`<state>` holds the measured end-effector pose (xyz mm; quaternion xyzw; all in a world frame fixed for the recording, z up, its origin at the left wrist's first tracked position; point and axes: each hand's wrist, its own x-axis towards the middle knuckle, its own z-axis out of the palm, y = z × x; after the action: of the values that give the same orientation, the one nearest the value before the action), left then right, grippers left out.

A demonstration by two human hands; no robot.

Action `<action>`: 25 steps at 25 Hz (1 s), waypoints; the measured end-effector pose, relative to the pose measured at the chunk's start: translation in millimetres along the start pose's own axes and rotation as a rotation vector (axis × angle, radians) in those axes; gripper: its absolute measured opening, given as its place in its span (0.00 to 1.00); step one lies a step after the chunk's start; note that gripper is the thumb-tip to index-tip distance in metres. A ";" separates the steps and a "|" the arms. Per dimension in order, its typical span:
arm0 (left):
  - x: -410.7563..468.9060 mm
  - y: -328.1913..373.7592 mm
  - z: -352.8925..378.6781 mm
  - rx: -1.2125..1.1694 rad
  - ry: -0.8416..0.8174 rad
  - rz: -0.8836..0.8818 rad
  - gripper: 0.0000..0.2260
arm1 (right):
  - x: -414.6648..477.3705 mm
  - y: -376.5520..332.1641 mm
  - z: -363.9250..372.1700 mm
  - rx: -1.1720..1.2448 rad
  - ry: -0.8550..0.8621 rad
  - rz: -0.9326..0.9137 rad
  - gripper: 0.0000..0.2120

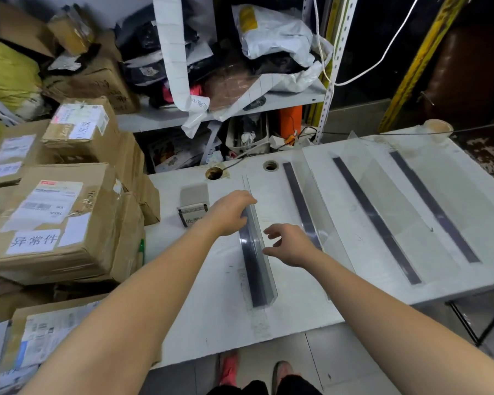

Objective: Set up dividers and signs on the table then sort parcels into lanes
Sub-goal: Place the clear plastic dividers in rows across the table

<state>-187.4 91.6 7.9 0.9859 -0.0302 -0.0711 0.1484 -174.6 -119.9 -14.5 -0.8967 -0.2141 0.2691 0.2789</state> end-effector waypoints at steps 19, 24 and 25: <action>52.5 -65.9 6.7 0.035 -0.143 0.418 0.12 | -10.3 -20.5 26.7 0.193 0.067 0.272 0.21; 74.7 -78.6 -1.3 0.088 -0.176 0.433 0.08 | -15.1 -19.5 27.2 0.263 0.080 0.302 0.24; 80.8 -83.0 -3.1 0.099 -0.174 0.442 0.07 | -16.6 -18.3 27.0 0.275 0.078 0.314 0.24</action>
<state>-103.8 165.2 -24.4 0.9515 -0.2616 -0.1201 0.1088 -207.8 -104.5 -16.2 -0.8823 -0.0221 0.3012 0.3611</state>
